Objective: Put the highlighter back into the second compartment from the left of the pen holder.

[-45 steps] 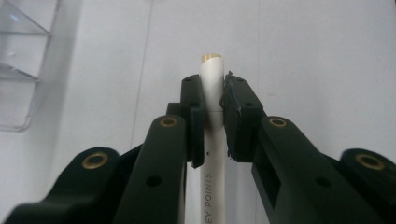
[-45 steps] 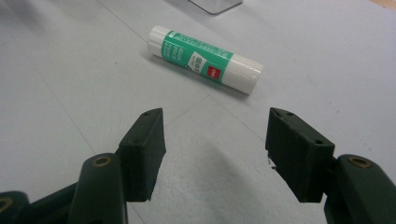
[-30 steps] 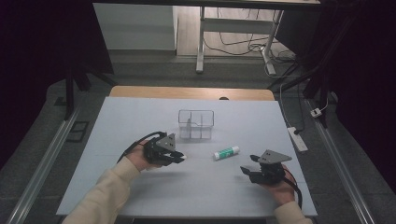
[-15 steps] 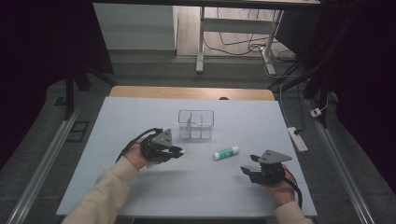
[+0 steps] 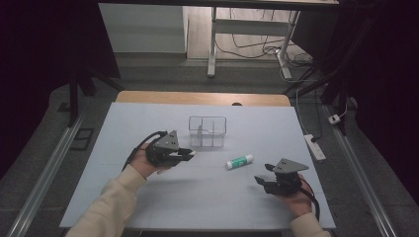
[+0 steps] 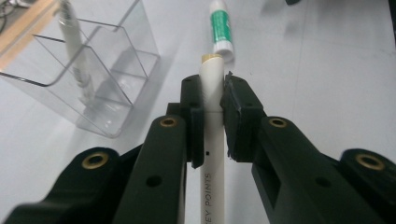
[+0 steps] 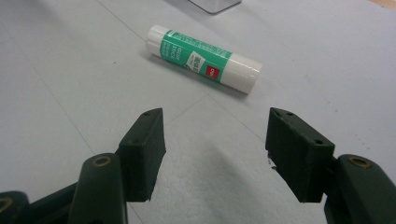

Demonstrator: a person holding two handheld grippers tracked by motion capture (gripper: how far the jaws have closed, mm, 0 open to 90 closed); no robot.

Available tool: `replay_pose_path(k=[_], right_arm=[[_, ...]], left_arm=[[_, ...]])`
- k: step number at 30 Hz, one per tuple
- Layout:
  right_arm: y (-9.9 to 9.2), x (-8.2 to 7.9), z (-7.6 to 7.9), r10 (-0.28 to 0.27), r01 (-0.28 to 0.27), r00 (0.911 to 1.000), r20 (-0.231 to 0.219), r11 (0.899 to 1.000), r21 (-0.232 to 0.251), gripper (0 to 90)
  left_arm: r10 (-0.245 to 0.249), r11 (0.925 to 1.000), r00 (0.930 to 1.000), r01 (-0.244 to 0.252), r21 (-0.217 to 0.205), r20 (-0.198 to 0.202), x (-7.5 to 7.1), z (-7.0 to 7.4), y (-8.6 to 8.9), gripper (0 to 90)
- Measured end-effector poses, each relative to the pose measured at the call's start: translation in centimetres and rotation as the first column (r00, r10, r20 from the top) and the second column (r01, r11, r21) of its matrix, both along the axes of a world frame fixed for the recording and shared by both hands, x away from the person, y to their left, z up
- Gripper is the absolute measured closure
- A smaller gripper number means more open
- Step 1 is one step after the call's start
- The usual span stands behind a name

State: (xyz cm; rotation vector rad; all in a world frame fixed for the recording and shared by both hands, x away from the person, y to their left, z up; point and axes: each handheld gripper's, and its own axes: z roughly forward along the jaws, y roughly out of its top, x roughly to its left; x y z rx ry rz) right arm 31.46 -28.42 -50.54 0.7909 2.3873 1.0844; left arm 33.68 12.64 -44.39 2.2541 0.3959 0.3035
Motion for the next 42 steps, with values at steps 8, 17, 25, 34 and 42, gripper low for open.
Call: replay_pose_path(k=[8, 17, 25, 34, 42], right_arm=[[0.0, 0.0, 0.0, 0.0, 0.0, 1.0, 0.0, 1.0, -0.001, 36.8], [0.0, 0.0, 0.0, 0.002, -0.002, 1.0, 0.001, 1.0, -0.004, 36.8], [0.0, 0.0, 0.0, 0.001, -0.001, 1.0, 0.0, 1.0, -0.004, 36.8], [0.0, 0.0, -0.1, 0.002, -0.002, 1.0, 0.0, 1.0, -0.002, 36.8], [0.0, 0.1, -0.1, 0.003, -0.003, 1.0, 0.0, 1.0, -0.003, 36.8]], left_arm=[[0.044, 0.9975, 0.9987, -0.043, -0.055, 0.023, 0.1, 0.7, 0.2, 78.8], [0.055, 0.9931, 0.998, -0.051, -0.105, 0.032, 0.4, 1.3, 0.0, 78.8], [0.074, 0.9879, 0.9964, -0.068, -0.139, 0.042, 0.8, 1.9, -0.2, 78.8], [0.105, 0.9749, 0.9932, -0.092, -0.203, 0.052, 1.2, 2.5, -0.4, 78.8], [0.12, 0.9629, 0.9914, -0.104, -0.249, 0.052, 2.1, 3.0, -0.8, 78.8]])
